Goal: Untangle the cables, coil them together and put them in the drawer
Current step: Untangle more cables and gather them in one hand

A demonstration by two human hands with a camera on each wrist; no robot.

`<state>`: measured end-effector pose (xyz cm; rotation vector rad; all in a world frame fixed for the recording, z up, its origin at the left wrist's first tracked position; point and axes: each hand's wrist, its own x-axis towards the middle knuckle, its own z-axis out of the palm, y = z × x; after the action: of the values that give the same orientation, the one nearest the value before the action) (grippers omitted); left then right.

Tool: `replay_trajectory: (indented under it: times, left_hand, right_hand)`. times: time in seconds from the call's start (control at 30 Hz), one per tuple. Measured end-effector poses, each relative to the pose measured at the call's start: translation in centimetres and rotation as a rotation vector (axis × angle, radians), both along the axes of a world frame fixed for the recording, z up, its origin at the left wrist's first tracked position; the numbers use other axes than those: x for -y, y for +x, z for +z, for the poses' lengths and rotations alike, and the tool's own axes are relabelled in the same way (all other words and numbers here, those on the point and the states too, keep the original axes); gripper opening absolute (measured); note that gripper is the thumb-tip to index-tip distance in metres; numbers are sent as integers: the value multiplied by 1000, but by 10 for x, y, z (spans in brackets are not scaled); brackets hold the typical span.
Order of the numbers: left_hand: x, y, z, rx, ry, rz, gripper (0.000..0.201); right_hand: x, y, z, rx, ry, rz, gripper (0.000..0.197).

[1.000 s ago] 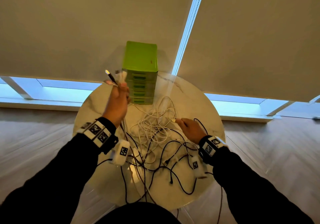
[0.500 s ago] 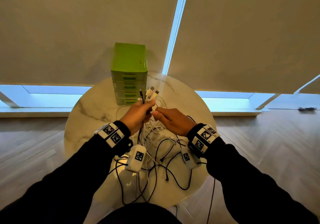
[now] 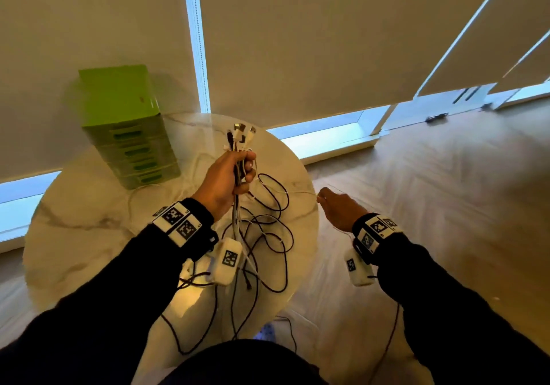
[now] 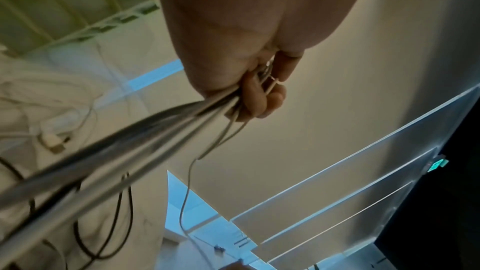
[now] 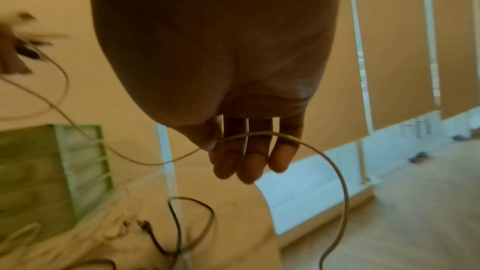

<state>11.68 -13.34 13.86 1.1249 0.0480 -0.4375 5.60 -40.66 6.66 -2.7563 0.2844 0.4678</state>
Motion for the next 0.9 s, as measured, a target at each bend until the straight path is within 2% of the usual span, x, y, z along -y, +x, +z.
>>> replay_trajectory:
  times: [0.03,0.1,0.17,0.27,0.37,0.43,0.47,0.53,0.57,0.73,0.8,0.9]
  left_hand:
    - [6,-3,-1,-3,0,-38,18]
    - [16,-9,-5,-19,-20,-96,19]
    - [25,-14,-10,-38,-35,-129,21]
    - [41,-20,-18,-56,-10,-165,23]
    - [53,-25,-22,-51,40,-171,23]
    - [57,-28,-23,-38,81,-178,23]
    - [58,-29,-23,-25,105,-181,23]
    - [58,-30,-22,17,156,-184,25]
    - [58,-29,-23,43,178,-175,26]
    - [47,-20,-30,65,229,-28,30]
    - [42,-16,-29,27,131,-12,30]
    - [37,-15,-26,-7,3,-42,29]
  right_hand:
    - [10,-12,-11,-37,-29,-35,14]
    - [17,-32,-26,-84,-106,-51,31]
    - [5,-43,-27,-24,-99,39,50]
    - [-30,-47,-9,109,202,143,63]
    - [-64,-42,7,168,500,152,69]
    - [-74,-41,7,237,710,112,65]
    - [-76,-40,6,256,754,85,54]
    - [-73,-40,10,285,672,54,26]
    - [-70,-41,13,310,621,47,20]
    - [-30,-43,21,390,559,-39,23]
    - [-3,-43,18,232,365,-58,23]
    - [28,-46,-3,-264,-75,-31,34]
